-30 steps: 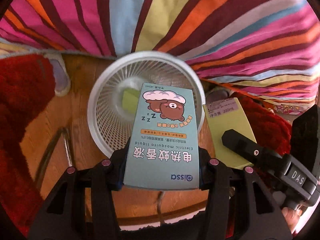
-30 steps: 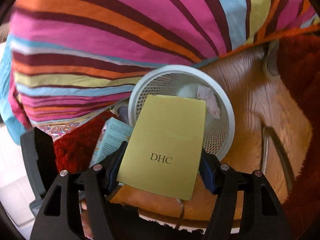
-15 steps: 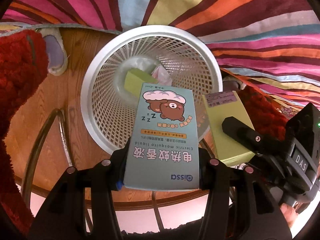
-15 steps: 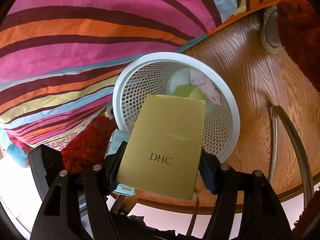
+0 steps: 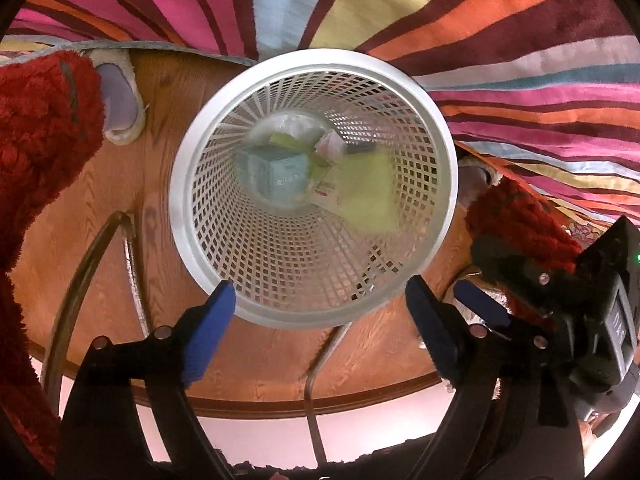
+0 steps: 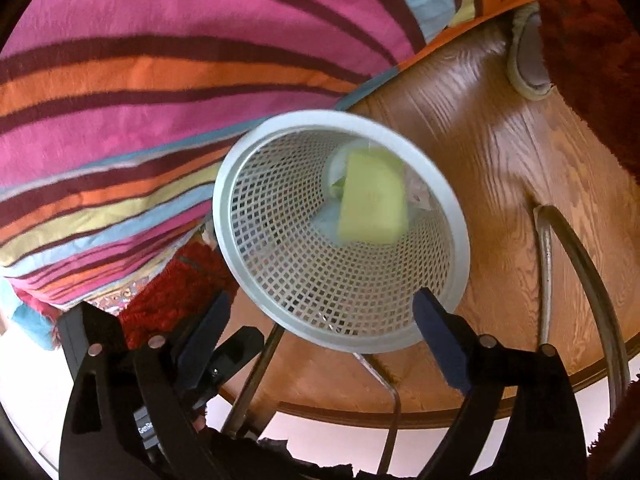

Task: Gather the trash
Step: 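Open both tools to drop the two boxes into the wastebasket, then move both tools back toward the remaining items on the bed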

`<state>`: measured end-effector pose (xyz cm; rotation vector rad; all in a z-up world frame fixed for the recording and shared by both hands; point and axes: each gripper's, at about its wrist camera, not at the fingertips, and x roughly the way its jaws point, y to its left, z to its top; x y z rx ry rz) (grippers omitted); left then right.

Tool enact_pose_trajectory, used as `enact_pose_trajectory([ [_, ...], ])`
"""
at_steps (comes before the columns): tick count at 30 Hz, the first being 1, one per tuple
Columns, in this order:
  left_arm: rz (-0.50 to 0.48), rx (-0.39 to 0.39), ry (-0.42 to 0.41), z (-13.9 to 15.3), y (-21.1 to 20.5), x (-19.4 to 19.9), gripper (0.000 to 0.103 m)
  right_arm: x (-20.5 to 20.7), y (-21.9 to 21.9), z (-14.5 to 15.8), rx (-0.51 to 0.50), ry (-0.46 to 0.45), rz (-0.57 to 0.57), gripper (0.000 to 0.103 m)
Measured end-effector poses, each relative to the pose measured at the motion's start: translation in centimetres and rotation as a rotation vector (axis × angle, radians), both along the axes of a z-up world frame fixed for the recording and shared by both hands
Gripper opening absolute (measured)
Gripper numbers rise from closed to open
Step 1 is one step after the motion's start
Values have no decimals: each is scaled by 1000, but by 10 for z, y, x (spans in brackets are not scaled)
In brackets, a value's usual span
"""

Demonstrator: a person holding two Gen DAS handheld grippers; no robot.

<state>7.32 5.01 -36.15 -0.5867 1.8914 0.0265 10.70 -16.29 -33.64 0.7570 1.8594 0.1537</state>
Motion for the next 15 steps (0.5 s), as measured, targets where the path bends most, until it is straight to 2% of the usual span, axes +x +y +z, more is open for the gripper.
enact_pose_trajectory([
  [11,25,32,-46,11,10,2,85,1,-4,3,-33,-18,-13,88],
  [15,13,52,-93,25,9,2,85,-1,-4,24,-35,-81,3,88],
])
